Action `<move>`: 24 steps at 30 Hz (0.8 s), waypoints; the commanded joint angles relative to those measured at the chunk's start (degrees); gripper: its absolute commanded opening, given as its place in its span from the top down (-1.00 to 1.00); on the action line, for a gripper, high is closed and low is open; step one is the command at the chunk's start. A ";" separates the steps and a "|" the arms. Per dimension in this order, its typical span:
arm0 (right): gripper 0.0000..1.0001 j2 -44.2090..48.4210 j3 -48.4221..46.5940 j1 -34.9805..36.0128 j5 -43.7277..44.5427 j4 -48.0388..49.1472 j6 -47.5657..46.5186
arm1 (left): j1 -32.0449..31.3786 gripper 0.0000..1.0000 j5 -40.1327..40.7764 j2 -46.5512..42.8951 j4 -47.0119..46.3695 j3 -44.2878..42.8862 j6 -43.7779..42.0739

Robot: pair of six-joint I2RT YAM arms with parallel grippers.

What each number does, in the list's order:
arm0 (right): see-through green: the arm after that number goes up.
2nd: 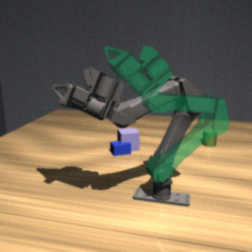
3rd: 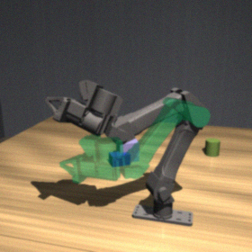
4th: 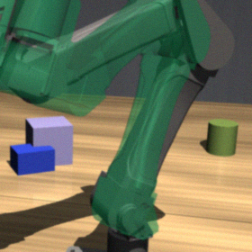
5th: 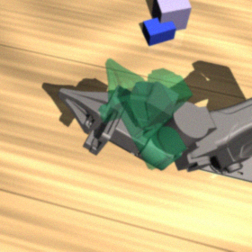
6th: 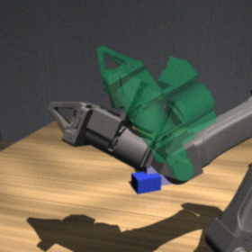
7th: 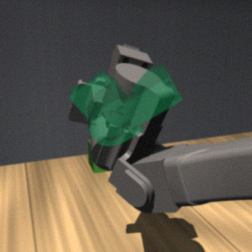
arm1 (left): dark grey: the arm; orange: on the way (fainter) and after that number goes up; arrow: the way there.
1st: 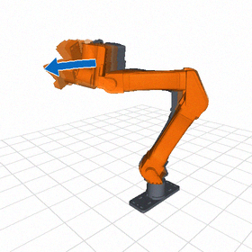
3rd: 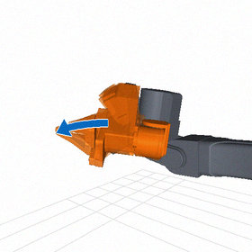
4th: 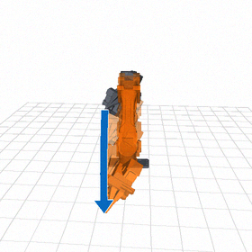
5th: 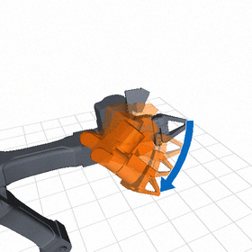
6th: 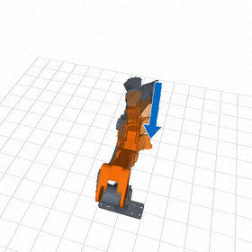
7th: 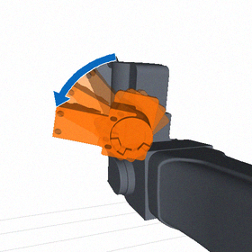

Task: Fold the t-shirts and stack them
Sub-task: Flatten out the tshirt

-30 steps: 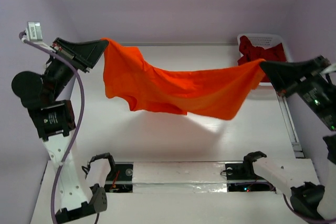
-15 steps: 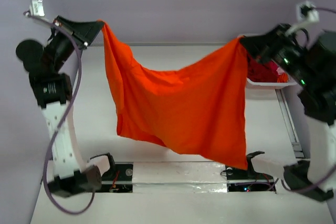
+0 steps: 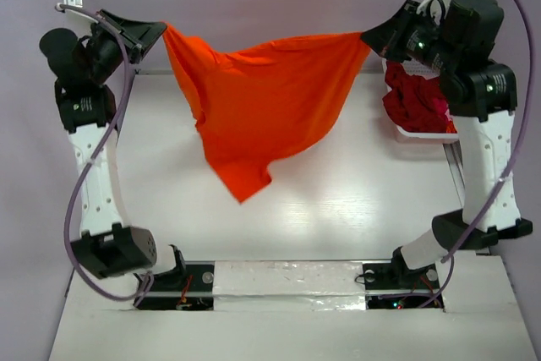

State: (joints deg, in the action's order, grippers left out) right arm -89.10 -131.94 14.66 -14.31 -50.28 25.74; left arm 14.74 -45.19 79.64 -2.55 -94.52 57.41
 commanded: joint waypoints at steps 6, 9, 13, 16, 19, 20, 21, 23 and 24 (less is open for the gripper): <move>1.00 19.65 11.68 -0.15 -4.42 5.81 0.90 | 0.64 1.00 -4.82 -20.29 -9.67 6.53 3.32; 1.00 27.47 16.78 -0.15 -4.68 6.95 0.54 | 0.64 1.00 -5.17 -26.62 -9.76 8.03 4.73; 1.00 37.58 23.20 -0.15 -3.72 9.06 1.42 | -0.06 1.00 -5.35 -33.57 -9.50 11.72 5.44; 1.00 44.26 25.59 -0.15 -3.27 9.77 2.12 | -0.77 1.00 -5.70 -37.18 -9.49 11.90 5.52; 1.00 48.91 26.64 -0.15 -2.66 9.24 2.21 | -1.90 1.00 -6.40 -39.55 -9.32 9.55 5.53; 1.00 49.98 27.17 -0.15 -2.40 9.24 2.30 | -2.43 1.00 -6.23 -39.99 -8.54 8.57 5.09; 1.00 50.86 27.35 -0.15 -2.13 9.15 2.21 | -2.44 1.00 -5.88 -39.91 -5.74 7.52 4.30; 1.00 52.53 27.70 -0.15 -1.16 8.80 2.30 | -3.14 1.00 -4.30 -38.69 -1.69 4.01 0.54; 1.00 52.54 27.96 -0.15 -1.25 8.19 2.30 | -3.66 1.00 -3.77 -37.90 2.42 2.86 -1.05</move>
State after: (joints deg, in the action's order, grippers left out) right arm -36.12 -105.47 14.68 -16.82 -44.31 27.31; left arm 11.94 -50.78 39.81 -5.23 -87.92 60.53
